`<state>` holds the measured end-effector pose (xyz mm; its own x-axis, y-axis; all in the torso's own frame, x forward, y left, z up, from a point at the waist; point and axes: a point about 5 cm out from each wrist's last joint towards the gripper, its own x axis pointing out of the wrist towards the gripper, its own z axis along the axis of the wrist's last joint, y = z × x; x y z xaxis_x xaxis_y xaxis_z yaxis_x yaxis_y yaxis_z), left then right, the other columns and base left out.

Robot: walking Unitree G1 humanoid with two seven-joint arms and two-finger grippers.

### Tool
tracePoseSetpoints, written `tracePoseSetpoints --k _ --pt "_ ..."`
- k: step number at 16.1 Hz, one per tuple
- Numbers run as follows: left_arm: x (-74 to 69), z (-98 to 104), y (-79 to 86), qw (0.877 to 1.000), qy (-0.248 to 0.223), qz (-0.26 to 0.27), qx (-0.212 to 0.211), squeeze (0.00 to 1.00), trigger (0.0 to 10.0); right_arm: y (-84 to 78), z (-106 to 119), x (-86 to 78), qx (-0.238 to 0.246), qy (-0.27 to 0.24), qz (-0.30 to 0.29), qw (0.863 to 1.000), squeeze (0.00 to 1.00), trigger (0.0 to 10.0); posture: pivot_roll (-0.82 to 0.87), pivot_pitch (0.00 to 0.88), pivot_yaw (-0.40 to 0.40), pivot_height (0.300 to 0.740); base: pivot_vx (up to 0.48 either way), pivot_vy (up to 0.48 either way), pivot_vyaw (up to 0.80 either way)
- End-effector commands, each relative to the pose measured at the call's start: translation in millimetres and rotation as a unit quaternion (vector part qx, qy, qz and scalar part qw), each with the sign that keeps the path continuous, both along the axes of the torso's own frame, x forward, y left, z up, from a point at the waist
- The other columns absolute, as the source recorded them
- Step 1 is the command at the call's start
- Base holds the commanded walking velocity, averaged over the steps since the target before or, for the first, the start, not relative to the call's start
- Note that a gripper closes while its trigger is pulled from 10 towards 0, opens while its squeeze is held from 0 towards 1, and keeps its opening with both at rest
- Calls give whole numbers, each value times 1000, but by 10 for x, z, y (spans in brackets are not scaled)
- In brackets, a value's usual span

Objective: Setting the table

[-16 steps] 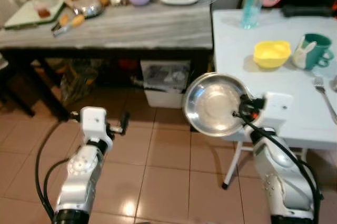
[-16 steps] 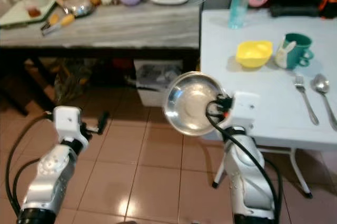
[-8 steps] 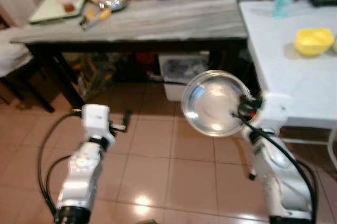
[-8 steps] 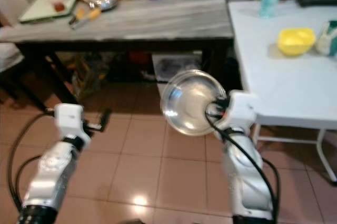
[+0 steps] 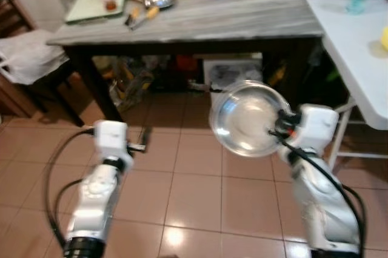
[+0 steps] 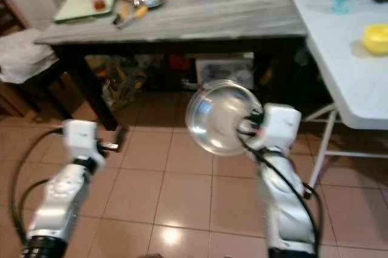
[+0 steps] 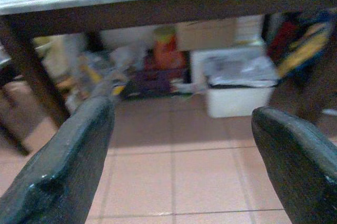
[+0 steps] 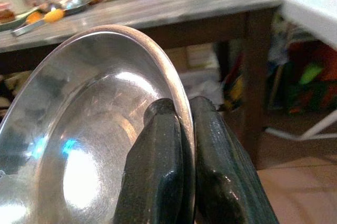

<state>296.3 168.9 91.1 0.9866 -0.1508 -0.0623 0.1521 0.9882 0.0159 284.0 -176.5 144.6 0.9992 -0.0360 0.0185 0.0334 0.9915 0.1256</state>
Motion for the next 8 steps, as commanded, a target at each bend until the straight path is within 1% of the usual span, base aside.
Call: tracePoseSetpoints --k 1,8 --pt "-3 65 73 1000 -16 6 5 0 10000 71 73 13 5 -18 10 1000 0 10000 -53 81 71 740 0 0 0" --pt "-30 69 38 1000 -17 -10 -19 0 10000 58 77 -4 0 -21 10 1000 0 10000 -58 81 67 740 0 0 0"
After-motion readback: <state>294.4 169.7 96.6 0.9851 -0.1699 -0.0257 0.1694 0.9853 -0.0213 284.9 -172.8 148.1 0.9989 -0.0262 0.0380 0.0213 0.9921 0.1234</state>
